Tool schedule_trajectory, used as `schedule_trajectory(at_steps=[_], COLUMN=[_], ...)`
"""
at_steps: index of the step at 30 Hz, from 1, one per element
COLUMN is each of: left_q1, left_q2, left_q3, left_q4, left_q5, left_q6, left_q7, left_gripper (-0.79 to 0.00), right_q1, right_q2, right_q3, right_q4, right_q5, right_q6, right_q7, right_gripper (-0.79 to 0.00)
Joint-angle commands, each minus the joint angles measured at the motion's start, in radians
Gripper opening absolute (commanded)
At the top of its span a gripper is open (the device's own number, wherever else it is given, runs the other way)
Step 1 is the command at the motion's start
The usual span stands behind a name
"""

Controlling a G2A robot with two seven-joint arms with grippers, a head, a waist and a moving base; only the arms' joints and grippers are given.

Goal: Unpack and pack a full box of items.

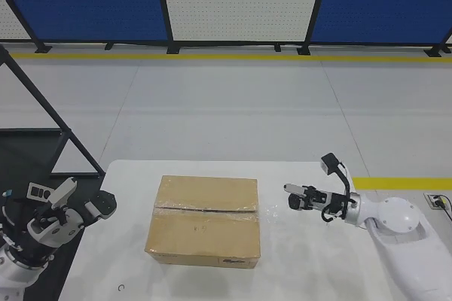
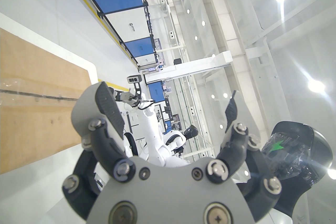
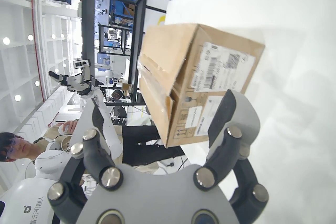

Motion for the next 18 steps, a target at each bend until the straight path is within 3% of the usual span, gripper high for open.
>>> schedule_trajectory(at_steps=[1,2,4,5,6,8,10,11,18], left_q1=[0.0,0.001,0.015,0.024,0.034,0.056,0.076,0.085,0.091], left_q2=[0.0,0.0,0.001,0.002,0.004,0.007,0.009,0.01,0.011], left_q3=[0.0,0.0,-0.002,-0.009,-0.02,-0.042,-0.064,-0.072,-0.079], left_q4=[0.0,-0.002,-0.026,-0.039,-0.05,-0.071,-0.082,-0.086,-0.088], left_q5=[0.0,0.0,0.002,0.006,0.015,0.03,0.034,0.028,0.029], left_q6=[0.0,-0.002,-0.018,-0.024,-0.03,-0.036,-0.039,-0.038,-0.038], left_q7=[0.0,0.005,0.02,0.017,0.02,0.021,0.03,0.03,0.03], left_gripper=[0.0,0.0,0.0,-0.256,-0.446,-0.465,-0.634,-0.785,-0.785], right_q1=[-0.029,-0.043,-0.067,-0.067,-0.067,-0.067,-0.067,-0.067,-0.077], right_q2=[0.004,0.005,0.007,0.007,0.007,0.007,0.007,0.007,0.006], right_q3=[0.019,0.023,0.034,0.034,0.034,0.034,0.034,0.034,0.019], right_q4=[-0.096,-0.137,-0.198,-0.198,-0.198,-0.198,-0.198,-0.198,-0.221], right_q5=[-0.013,-0.024,-0.039,-0.039,-0.039,-0.039,-0.039,-0.039,-0.054], right_q6=[-0.012,-0.015,-0.011,-0.011,-0.011,-0.011,-0.011,-0.011,-0.008], right_q7=[-0.033,-0.048,-0.095,-0.095,-0.095,-0.095,-0.095,-0.095,-0.099], right_gripper=[-0.733,-0.785,-0.785,-0.785,-0.785,-0.785,-0.785,-0.785,-0.785])
